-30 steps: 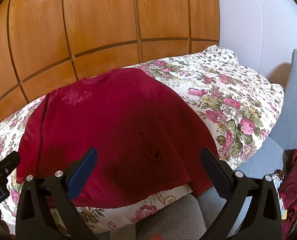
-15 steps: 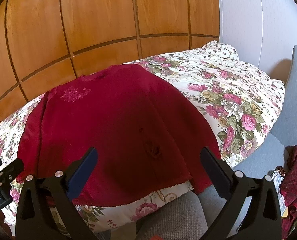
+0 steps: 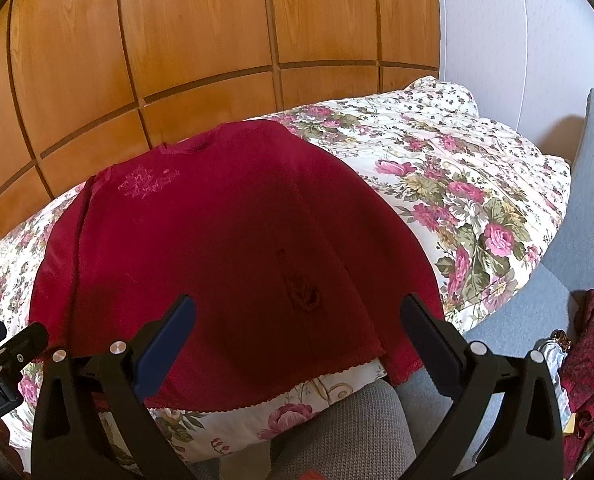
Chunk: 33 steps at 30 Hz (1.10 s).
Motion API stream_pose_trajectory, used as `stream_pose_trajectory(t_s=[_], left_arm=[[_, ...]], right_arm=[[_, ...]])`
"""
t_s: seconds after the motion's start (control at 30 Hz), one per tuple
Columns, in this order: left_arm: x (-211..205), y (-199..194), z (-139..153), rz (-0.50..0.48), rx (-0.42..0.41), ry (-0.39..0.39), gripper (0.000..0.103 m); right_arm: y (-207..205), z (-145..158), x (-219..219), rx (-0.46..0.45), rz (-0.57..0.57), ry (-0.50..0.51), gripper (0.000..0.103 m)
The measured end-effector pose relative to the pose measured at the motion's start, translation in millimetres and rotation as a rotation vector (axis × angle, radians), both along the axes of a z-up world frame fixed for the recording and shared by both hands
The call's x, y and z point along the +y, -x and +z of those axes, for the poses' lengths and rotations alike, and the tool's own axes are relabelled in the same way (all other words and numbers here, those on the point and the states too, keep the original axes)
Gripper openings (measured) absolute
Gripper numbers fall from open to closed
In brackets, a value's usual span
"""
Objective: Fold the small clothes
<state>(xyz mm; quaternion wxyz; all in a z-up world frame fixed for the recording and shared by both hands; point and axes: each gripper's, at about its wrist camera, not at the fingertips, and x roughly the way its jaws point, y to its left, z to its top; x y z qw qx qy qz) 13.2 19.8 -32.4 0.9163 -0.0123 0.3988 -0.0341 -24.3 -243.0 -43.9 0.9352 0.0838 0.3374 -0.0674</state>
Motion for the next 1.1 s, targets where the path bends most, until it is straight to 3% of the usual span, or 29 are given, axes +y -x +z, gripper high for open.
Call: stream_pose_trajectory(t_s=[0.17,0.3,0.37,0.47,0.57,0.67,0.77,0.93,1.03,1.1], left_arm=[[2,-1,-1,-0.007,0.002,0.017,0.100],[16,-6,-9,-0.046,0.046,0.140,0.100],[27,-12,-17,-0.006,0.083,0.165,0.100],[42,-20,-27,0.063,0.124,0.144,0.100],[58,-21,-31,0.131,0.110,0.089,0.100],[63,-24,-32,0.147,0.074,0.017,0.100],[62,-33,-36,0.116,0.064,-0.002,0.100],[44,-56,-53,0.003,0.092,-0.040,0.100],[36,-65,-63,0.004,0.091,-0.112,0.100],[40,-65,-66,0.014,0.093,-0.085,0.100]], right_arm=[[0,-1,0,0.001,0.003,0.000,0.101],[-1,-1,-1,-0.001,-0.005,-0.007,0.101],[0,-1,-3,-0.012,-0.006,-0.019,0.101],[-1,-2,-3,-0.026,-0.008,-0.013,0.101],[-2,-5,-4,-0.057,0.001,-0.010,0.101],[-9,-11,-3,0.009,0.034,-0.026,0.101],[-13,-18,0,0.070,0.083,-0.046,0.101],[-12,-23,7,0.062,0.152,-0.092,0.101],[-11,-23,11,0.060,0.164,-0.072,0.101],[-11,-23,11,0.059,0.164,-0.070,0.101]])
